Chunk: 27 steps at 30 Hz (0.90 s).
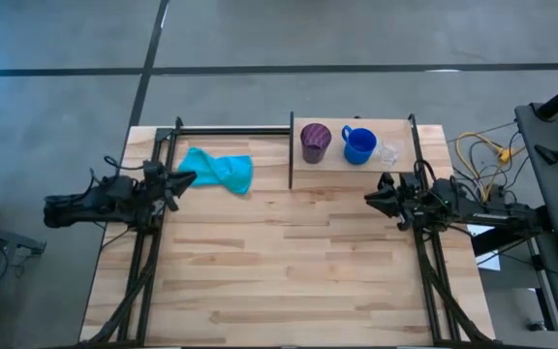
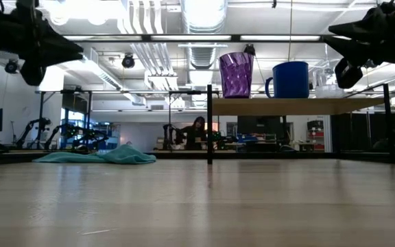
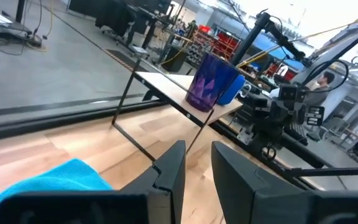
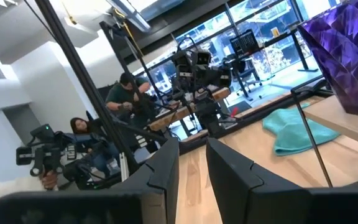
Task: Stack small to large cups/mugs on shelf
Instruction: Return to Home Position
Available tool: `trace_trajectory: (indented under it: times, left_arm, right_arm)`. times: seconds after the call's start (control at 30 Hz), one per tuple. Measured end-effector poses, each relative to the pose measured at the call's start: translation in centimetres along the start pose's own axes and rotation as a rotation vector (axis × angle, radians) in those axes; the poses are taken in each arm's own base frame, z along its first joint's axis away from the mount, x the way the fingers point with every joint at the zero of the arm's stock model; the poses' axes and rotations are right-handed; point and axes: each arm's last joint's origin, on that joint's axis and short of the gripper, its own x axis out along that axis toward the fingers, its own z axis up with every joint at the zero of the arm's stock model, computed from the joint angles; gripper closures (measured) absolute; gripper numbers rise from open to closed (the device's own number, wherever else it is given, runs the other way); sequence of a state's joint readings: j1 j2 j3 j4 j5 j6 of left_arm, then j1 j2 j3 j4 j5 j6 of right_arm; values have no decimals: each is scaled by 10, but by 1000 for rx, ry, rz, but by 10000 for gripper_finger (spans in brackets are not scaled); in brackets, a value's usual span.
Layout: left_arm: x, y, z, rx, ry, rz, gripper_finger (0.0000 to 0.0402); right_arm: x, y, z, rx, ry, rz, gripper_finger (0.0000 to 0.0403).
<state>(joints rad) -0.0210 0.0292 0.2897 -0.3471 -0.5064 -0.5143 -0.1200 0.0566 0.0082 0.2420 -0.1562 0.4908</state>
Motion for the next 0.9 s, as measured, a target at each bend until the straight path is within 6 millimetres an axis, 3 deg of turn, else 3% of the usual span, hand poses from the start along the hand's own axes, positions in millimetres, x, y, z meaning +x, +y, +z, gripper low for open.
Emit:
trace_trajectory:
  times: [0.5,0.9]
  left_arm:
    - [25,11,-48,-80,-120,-69,338]
    - [26,12,-52,-12,-102,-63,338]
  right_arm:
    - [1,-2,-4,22,44,-24,326]
    - [1,-6,-12,54,122,-69,326]
